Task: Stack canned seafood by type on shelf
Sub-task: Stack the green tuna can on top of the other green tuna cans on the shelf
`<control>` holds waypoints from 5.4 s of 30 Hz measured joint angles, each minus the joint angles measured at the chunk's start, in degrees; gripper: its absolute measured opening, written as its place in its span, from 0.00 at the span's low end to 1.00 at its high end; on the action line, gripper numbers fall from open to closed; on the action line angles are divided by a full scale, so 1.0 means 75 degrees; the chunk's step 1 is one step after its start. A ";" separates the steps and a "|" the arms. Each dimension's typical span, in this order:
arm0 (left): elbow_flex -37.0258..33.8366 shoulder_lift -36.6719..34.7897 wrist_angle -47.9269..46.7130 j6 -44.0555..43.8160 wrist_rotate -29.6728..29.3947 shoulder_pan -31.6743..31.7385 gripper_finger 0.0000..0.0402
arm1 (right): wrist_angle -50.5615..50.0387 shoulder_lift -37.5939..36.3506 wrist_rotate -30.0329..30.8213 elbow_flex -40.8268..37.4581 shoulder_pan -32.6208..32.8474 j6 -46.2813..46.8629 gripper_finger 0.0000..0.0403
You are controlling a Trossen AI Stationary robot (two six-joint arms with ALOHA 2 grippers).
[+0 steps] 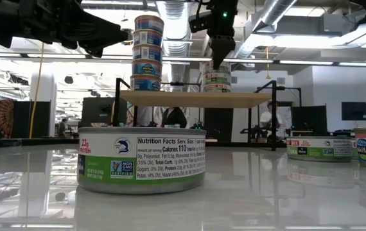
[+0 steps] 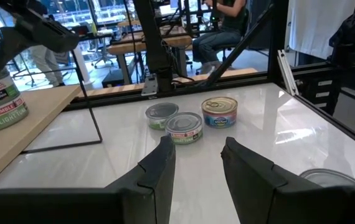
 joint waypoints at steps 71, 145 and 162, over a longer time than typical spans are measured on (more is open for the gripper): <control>0.1837 0.3362 -0.0928 -0.4500 0.0001 -0.1666 0.32 | 0.8654 -0.3302 -0.2017 -0.8982 0.4966 0.8256 0.71; 0.5841 0.6672 -0.6900 -0.4768 -0.0193 -0.1069 0.00 | 0.3867 -0.3034 0.0392 -0.6887 0.6828 1.0229 0.71; 0.5887 0.5890 -0.4341 -0.3507 -0.1317 -0.1061 0.39 | 0.2527 -0.3063 0.0589 -0.6586 0.7351 1.0966 0.71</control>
